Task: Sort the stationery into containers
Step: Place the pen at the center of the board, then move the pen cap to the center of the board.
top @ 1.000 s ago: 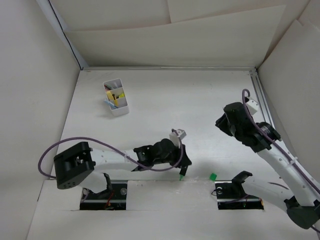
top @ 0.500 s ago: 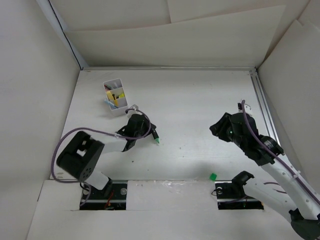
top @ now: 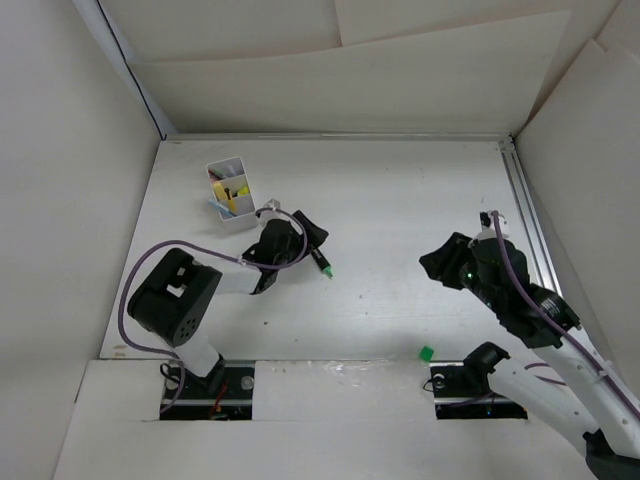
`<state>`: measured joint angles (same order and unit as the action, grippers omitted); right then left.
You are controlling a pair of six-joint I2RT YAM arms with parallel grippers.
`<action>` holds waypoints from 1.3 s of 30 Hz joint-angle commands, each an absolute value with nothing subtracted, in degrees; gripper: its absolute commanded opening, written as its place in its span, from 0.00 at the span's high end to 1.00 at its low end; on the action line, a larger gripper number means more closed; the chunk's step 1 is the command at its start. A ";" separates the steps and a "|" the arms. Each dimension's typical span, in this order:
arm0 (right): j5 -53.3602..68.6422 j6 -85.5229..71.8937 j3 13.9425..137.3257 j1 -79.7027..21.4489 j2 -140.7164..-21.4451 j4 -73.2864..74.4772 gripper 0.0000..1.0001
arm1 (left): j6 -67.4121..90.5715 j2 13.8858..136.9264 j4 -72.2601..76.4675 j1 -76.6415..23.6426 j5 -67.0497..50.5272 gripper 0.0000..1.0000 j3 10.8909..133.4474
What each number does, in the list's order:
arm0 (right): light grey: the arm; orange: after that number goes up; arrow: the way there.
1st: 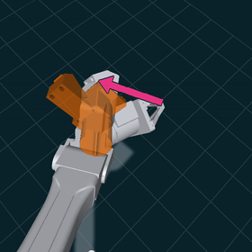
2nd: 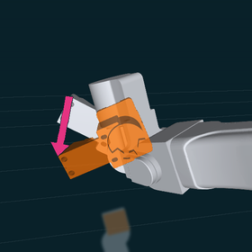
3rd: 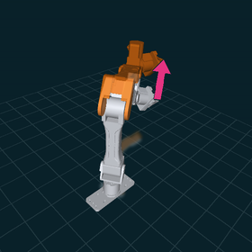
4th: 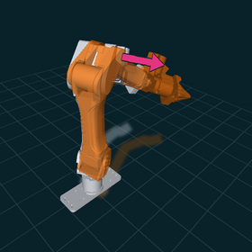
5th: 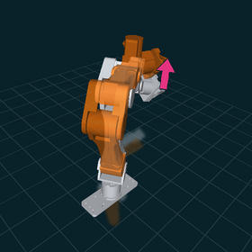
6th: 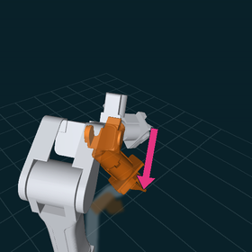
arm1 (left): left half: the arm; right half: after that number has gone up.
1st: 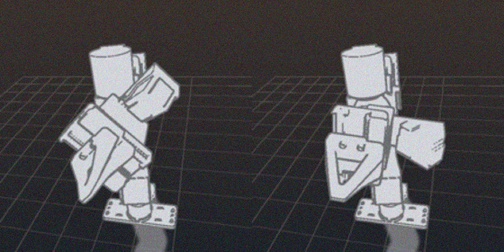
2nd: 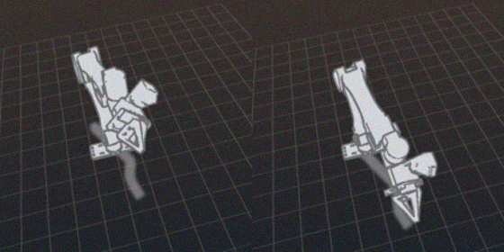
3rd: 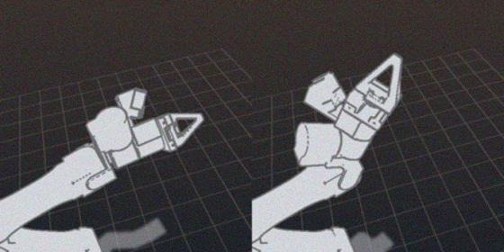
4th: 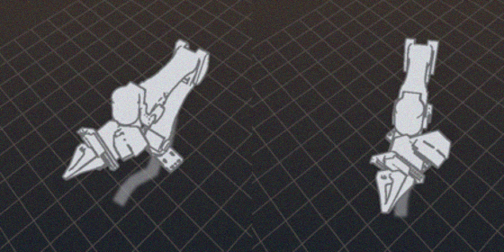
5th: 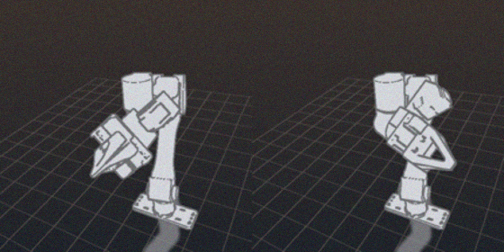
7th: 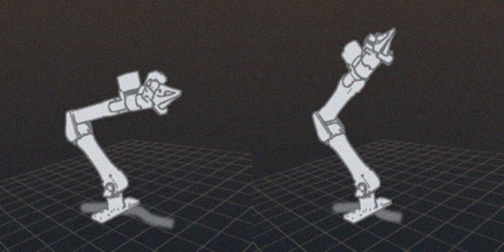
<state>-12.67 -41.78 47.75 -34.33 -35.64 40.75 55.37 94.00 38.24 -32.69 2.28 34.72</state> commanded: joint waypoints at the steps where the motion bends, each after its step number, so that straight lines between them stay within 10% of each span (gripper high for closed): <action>1: -12.74 -40.00 47.64 -34.89 -35.16 37.79 0.54 | 53.61 89.22 36.65 -33.05 4.92 0.19 33.93; 8: -15.99 -38.85 50.70 -34.89 -36.39 38.93 0.54 | 49.31 76.84 30.07 -39.45 11.06 0.31 30.50; 16: -24.86 -36.48 63.00 -34.89 -38.31 42.36 0.62 | 41.67 76.69 13.46 -73.77 24.60 0.51 40.68; 39: -24.61 -33.31 70.41 -34.37 -40.17 42.90 0.42 | 33.75 108.01 8.96 -90.35 20.91 0.33 67.22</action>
<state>-25.43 -34.30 71.02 -34.52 -40.27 44.97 35.86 106.85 10.61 -89.67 19.11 63.55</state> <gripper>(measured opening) 0.578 0.662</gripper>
